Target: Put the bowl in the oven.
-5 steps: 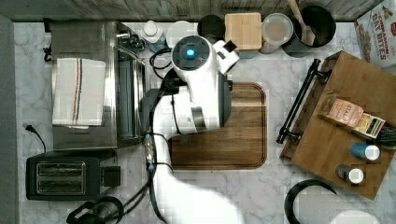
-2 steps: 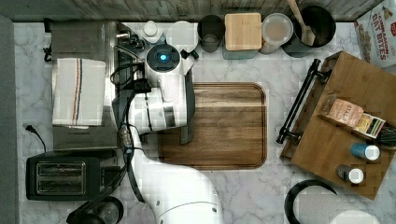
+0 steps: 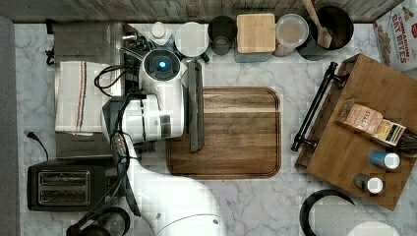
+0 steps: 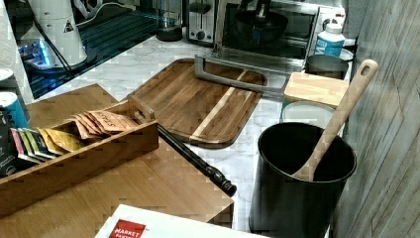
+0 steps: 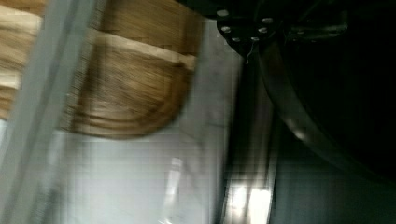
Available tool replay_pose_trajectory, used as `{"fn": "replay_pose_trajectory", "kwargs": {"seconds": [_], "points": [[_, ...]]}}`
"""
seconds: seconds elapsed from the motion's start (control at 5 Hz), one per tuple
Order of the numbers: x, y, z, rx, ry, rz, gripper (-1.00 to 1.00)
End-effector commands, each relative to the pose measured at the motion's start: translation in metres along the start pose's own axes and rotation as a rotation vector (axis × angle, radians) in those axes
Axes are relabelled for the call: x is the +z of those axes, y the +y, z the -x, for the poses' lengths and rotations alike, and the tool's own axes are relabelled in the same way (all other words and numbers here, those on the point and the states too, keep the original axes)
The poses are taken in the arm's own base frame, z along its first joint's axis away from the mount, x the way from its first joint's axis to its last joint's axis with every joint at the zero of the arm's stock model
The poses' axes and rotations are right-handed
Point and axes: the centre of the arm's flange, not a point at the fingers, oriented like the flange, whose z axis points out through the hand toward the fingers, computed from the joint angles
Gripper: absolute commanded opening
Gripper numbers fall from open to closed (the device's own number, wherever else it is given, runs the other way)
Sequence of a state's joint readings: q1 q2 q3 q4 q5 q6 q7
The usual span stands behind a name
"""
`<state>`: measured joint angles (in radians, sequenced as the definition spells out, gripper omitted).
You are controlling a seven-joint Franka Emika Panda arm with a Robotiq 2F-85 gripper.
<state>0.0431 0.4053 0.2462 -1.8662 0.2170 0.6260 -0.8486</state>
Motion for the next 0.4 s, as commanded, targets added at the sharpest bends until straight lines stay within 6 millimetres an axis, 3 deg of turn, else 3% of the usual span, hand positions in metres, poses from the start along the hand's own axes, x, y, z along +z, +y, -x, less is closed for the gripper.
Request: {"fn": "replay_pose_trajectory", "kwargs": {"seconds": [0.2, 0.4], "points": [[-0.037, -0.012, -0.051, -0.038, 0.121, -0.245, -1.0], [-0.023, -0.001, -0.053, -0.001, 0.087, -0.283, -1.0]]}}
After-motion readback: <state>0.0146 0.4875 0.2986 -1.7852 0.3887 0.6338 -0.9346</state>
